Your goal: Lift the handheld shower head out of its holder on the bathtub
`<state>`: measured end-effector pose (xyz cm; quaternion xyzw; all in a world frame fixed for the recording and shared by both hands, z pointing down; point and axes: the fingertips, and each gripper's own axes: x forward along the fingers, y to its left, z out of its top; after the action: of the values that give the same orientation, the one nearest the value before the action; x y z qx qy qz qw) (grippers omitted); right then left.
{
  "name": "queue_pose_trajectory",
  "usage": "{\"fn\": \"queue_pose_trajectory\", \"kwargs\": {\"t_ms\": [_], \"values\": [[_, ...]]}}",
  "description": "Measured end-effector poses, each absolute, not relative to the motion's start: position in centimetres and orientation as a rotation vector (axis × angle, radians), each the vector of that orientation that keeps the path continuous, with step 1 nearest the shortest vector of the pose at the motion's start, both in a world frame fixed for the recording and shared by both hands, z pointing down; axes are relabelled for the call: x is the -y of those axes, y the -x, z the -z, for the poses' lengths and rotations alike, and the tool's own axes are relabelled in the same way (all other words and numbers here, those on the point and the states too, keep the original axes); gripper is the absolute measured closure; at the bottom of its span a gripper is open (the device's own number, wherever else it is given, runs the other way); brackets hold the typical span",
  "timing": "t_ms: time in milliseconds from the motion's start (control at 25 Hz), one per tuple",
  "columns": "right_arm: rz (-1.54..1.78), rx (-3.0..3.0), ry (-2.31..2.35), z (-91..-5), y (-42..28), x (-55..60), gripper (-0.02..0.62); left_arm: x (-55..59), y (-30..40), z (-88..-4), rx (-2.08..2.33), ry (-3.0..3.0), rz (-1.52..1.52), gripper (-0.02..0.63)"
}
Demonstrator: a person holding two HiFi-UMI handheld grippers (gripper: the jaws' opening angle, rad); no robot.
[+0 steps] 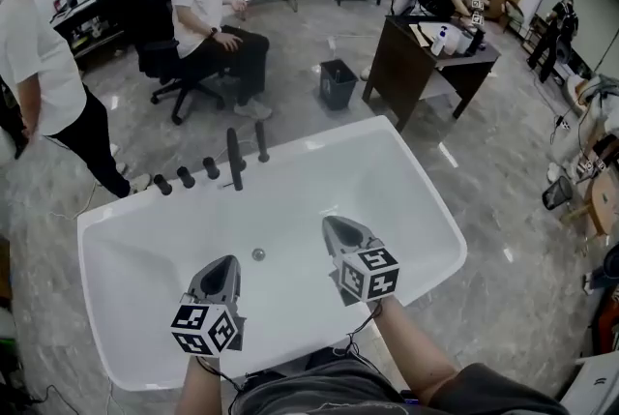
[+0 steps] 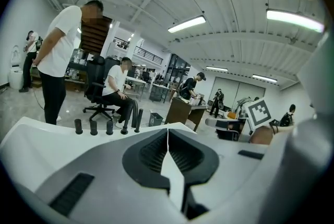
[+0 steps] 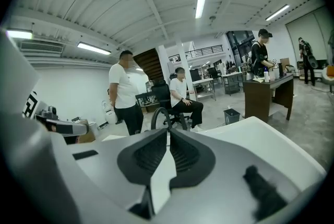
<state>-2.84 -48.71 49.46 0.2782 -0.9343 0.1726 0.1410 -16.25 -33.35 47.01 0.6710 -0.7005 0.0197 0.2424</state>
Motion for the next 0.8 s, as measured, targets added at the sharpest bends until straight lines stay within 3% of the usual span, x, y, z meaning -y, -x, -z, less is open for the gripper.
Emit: {"fn": "queue_pose_trajectory", "kwargs": {"t_ms": [800], "values": [[-0.416, 2.697, -0.738, -59.8, 12.3, 64.4, 0.563, 43.6, 22.9, -54.8, 2.050, -1.579, -0.003, 0.589]]}}
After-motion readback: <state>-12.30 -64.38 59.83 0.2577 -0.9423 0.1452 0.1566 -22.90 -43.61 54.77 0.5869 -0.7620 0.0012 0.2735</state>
